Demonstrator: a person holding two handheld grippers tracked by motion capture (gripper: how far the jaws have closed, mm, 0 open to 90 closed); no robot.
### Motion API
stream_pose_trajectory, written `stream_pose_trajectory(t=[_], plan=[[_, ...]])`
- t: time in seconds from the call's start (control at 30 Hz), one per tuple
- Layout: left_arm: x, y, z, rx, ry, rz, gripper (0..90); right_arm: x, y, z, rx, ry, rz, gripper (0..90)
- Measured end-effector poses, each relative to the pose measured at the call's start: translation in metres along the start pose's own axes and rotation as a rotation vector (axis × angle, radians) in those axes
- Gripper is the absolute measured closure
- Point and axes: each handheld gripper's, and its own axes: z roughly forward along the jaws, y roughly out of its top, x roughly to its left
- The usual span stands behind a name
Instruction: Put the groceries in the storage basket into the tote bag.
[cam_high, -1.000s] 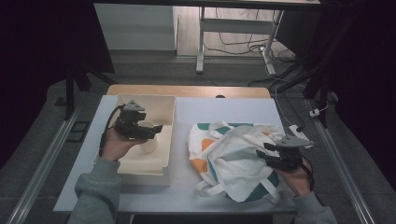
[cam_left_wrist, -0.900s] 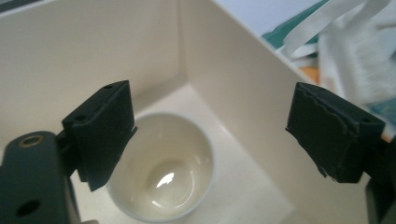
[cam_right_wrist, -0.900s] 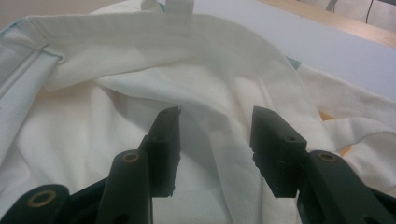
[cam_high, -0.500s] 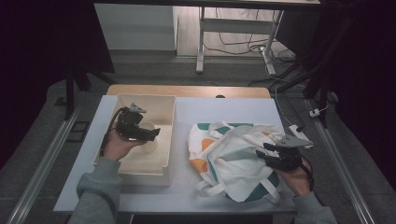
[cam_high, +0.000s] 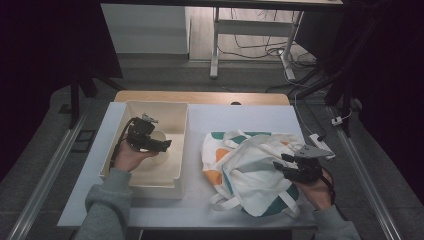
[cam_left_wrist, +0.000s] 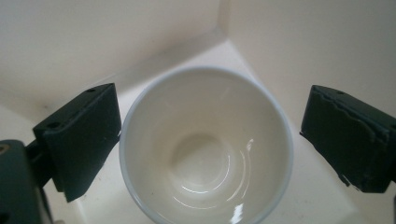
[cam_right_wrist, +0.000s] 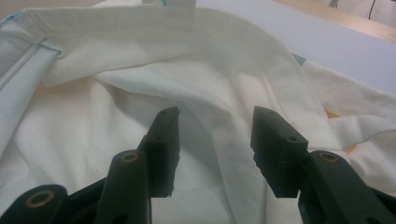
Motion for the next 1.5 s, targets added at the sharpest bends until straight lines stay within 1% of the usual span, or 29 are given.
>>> stream_pose_trajectory(t=[0.1,0.2,0.33,1.1,1.23,1.5], plan=[[0.001,-0.001,0.003,0.009,-0.01,-0.01,8.1,0.0,0.0,0.001,0.004,0.001,-0.003,51.7],[0.002,-0.002,0.006,0.019,-0.015,-0.019,13.4,0.001,0.0,0.001,0.004,0.002,-0.004,51.7],[0.004,-0.003,0.008,0.025,-0.011,-0.03,18.5,0.002,0.001,0.001,0.0,0.001,-0.007,51.6],[0.004,-0.003,0.007,0.023,-0.011,-0.033,19.6,0.001,0.0,0.001,0.004,-0.003,-0.01,51.5],[0.004,-0.003,0.006,0.009,-0.014,-0.035,19.5,0.002,-0.001,0.001,0.005,-0.003,-0.009,51.4],[0.003,-0.001,-0.004,-0.044,-0.039,-0.046,19.5,0.002,-0.001,0.001,0.005,-0.003,-0.011,51.1]])
